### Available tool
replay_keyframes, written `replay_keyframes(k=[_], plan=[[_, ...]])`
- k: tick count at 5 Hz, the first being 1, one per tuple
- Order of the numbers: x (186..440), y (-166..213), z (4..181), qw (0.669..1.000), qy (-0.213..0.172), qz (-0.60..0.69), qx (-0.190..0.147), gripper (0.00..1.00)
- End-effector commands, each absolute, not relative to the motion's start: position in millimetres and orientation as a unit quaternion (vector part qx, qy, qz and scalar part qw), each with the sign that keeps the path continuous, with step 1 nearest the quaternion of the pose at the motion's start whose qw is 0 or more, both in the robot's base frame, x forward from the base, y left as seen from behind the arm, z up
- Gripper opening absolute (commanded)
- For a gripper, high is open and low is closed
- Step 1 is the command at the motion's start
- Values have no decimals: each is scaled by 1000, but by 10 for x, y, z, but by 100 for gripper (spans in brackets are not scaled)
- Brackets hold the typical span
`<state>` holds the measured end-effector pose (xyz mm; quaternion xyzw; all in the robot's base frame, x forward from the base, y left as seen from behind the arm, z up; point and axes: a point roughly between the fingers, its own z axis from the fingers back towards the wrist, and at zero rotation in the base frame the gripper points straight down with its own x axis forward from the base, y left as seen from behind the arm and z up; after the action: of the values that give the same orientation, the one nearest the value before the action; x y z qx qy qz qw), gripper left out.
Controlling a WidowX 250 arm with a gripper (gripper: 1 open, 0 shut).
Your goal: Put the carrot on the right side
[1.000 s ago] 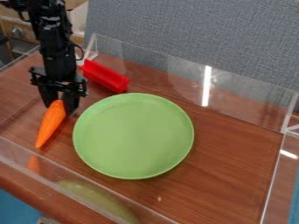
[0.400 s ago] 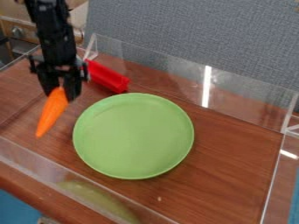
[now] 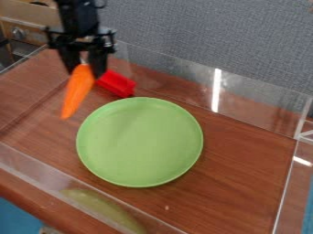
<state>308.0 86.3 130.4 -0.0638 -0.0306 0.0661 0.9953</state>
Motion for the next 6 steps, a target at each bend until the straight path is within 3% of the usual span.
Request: replay_keyframes(k=[1, 3, 5, 6], plan=[[3205, 533, 1612, 995, -71, 30, -67, 0], [3043, -189, 1212, 994, -56, -55, -70, 0], [2966, 510, 1229, 996, -57, -43, -59, 0], [3032, 49, 1398, 991, -66, -93, -67, 0]])
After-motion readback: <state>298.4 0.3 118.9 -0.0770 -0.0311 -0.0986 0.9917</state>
